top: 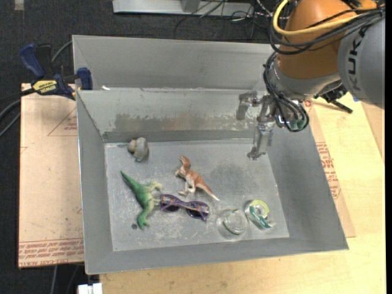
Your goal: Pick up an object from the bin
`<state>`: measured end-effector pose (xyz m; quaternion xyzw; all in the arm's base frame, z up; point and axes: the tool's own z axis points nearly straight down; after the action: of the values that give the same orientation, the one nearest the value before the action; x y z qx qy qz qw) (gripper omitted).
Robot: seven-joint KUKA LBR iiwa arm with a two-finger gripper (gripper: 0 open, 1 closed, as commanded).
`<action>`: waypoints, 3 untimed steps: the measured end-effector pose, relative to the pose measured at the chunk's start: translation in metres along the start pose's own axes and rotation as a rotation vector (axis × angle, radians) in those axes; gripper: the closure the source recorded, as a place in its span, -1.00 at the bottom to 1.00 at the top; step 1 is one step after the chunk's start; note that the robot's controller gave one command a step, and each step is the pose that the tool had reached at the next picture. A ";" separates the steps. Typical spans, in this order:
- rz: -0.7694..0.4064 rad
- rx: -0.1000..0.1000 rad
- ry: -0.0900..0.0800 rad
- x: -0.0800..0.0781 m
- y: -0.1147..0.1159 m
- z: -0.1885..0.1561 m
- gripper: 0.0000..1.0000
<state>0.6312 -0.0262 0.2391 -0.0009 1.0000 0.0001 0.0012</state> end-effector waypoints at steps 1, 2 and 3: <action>0.000 0.000 0.000 0.000 0.000 0.000 -1.00; -0.088 0.000 -0.005 0.030 0.000 0.087 -1.00; 0.001 -0.001 0.001 0.045 -0.002 0.117 -1.00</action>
Offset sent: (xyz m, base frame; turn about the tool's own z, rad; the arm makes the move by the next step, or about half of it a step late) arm -0.0336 -0.0013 -0.0967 -0.0971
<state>0.5861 -0.0279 0.1215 -0.0002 1.0000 0.0007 0.0009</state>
